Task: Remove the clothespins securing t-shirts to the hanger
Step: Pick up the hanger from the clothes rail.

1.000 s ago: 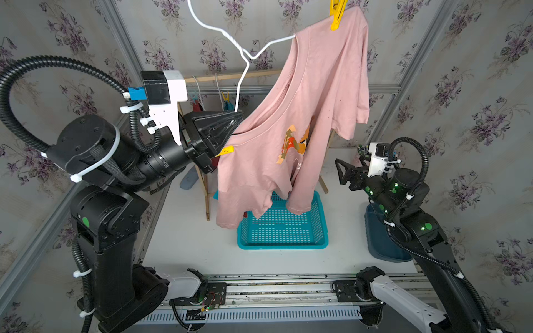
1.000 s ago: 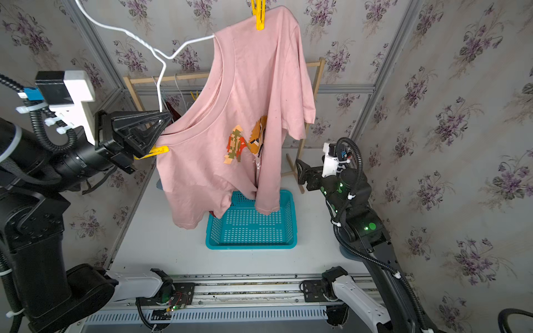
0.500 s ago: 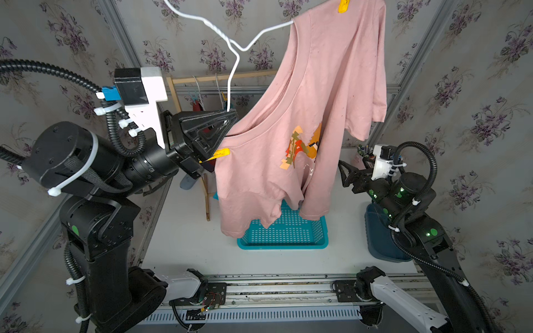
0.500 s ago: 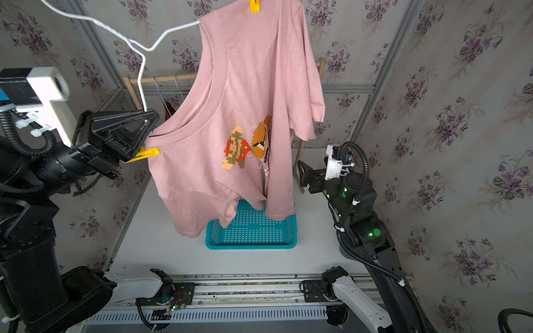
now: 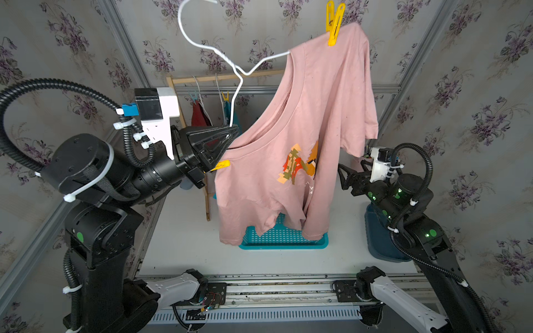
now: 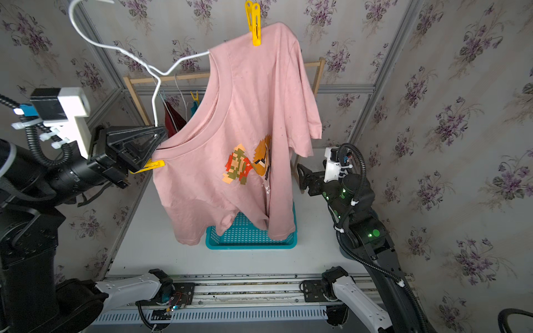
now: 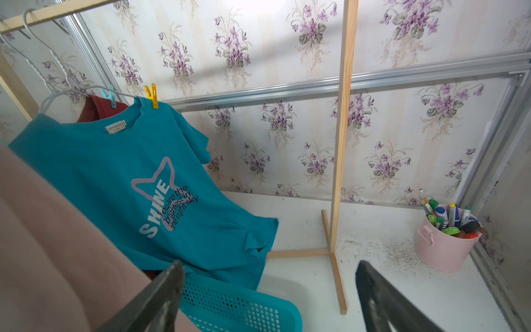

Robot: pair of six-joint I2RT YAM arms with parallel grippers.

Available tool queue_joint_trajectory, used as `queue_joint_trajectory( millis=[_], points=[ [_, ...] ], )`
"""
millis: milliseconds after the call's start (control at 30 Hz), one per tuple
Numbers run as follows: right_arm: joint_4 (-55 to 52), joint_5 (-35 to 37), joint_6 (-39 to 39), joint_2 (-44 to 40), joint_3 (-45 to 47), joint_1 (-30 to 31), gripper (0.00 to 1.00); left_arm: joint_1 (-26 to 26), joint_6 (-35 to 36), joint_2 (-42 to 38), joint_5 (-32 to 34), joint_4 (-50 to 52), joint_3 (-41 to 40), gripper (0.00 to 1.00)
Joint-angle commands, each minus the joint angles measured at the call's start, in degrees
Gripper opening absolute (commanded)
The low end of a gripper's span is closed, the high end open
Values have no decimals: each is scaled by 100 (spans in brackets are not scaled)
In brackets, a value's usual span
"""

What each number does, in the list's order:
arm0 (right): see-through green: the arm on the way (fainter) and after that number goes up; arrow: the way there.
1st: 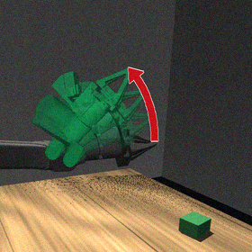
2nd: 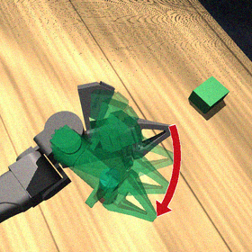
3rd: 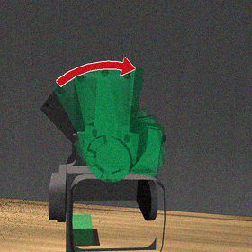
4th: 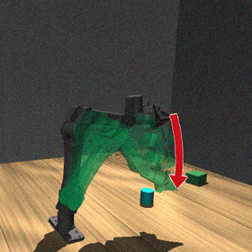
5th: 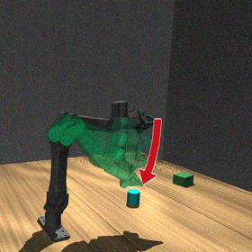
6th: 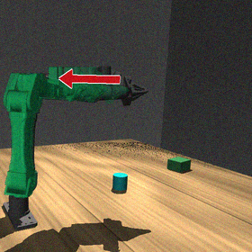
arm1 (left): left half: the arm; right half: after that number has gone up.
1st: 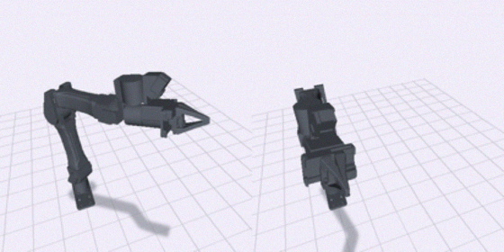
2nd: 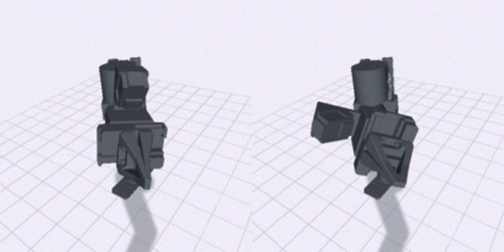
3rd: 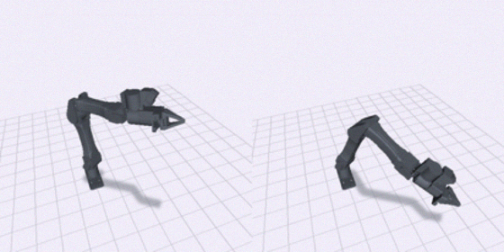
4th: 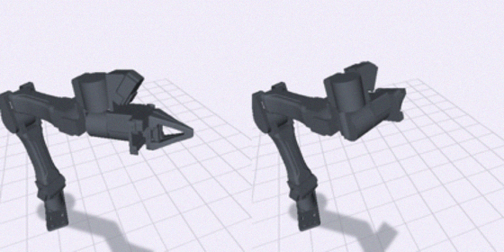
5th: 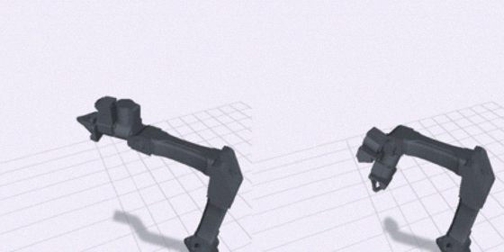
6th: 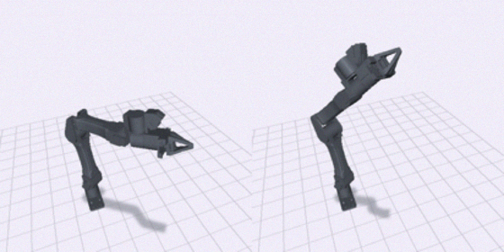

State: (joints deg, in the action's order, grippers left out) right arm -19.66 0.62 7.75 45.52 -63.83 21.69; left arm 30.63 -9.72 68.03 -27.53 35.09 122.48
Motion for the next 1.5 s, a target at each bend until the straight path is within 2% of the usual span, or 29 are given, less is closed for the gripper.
queue_joint_trajectory(
  millis=[0, 167, 367, 433, 600, 767, 867, 1000, 1133, 1300, 1467],
  points=[
    [-11, -228, 14, 3, 74, 1, 90, -6, 1045, 65, 567, 449, -239, 0],
    [-151, -545, -141, -16, 343, 0, 90, -38, 1739, 98, 423, 778, -817, 0],
    [-428, -405, -32, 87, 679, -2, 90, -118, 2548, 43, -131, 789, -1542, 0],
    [-507, -782, -159, 262, 617, -3, 90, -185, 2623, 99, -359, 786, -1562, 0],
    [-517, -2161, -745, 410, 422, -3, 90, -344, 2735, 361, -1573, 784, -1521, 0],
    [-834, -2706, -1167, 319, 160, -2, 91, -455, 2828, 316, -2047, 780, -1974, 0],
    [-1251, -3195, -1184, 569, -347, 2, 89, -564, 3035, 137, -2266, 780, -2425, 0],
    [-1412, -4321, -1233, 812, -847, 1, 84, -762, 2811, -85, -2359, 782, -3028, 0],
    [-1150, -4840, -1236, 680, -879, -5, 83, -831, 2913, -287, -2144, 787, -3472, 0],
    [-1357, -4997, -1611, 659, -746, 2, 84, -841, 2984, -182, -1765, 784, -3564, 0],
    [-1385, -4747, -1415, 772, -1077, -6, 86, -868, 3222, -127, -1950, 787, -3770, 0]
  ],
)
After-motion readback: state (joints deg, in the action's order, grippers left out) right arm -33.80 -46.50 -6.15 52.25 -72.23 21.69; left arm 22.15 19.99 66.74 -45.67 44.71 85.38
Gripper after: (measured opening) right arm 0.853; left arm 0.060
